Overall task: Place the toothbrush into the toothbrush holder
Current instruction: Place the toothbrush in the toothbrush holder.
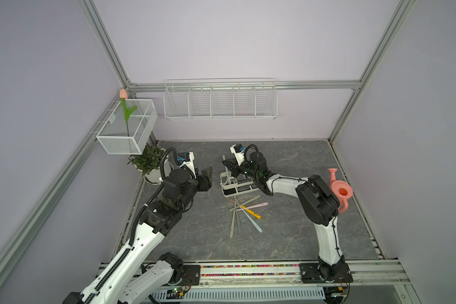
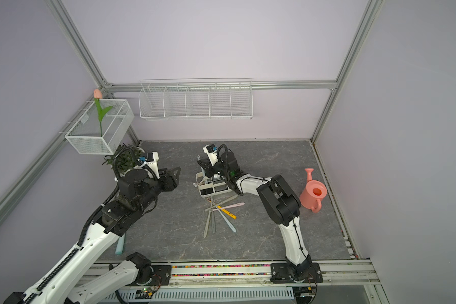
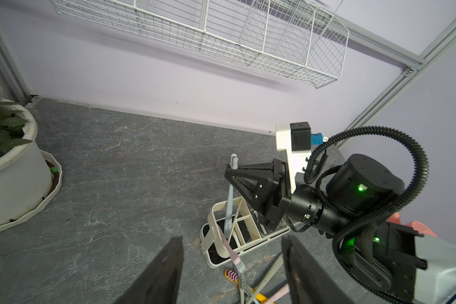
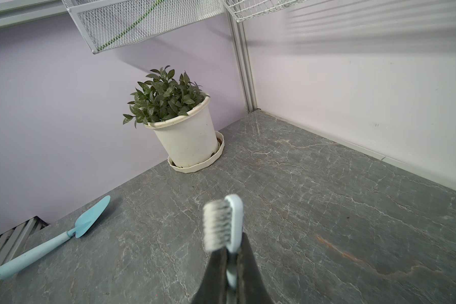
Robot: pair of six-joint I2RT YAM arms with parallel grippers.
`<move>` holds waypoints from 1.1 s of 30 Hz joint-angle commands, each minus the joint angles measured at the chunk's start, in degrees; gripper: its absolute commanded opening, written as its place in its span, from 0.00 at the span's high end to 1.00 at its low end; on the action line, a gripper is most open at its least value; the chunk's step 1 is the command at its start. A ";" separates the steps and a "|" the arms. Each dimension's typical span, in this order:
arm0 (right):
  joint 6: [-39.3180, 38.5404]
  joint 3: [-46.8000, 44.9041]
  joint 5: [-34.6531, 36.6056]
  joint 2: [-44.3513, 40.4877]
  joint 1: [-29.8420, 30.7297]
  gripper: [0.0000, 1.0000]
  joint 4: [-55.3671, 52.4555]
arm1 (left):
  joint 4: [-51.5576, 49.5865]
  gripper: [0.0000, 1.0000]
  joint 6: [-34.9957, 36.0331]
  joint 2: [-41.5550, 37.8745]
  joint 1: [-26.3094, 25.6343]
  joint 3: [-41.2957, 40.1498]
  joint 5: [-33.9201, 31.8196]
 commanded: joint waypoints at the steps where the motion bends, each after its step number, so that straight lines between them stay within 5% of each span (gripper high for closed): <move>1: 0.33 -1.40 0.67 1.15 0.60 0.93 2.40 | -0.08 0.37 -0.90 -0.60 0.23 -0.29 0.61; 33: -6.36 -4.13 10.76 2.49 3.54 0.93 11.36 | -0.86 0.36 -0.72 -1.77 0.24 -0.36 2.19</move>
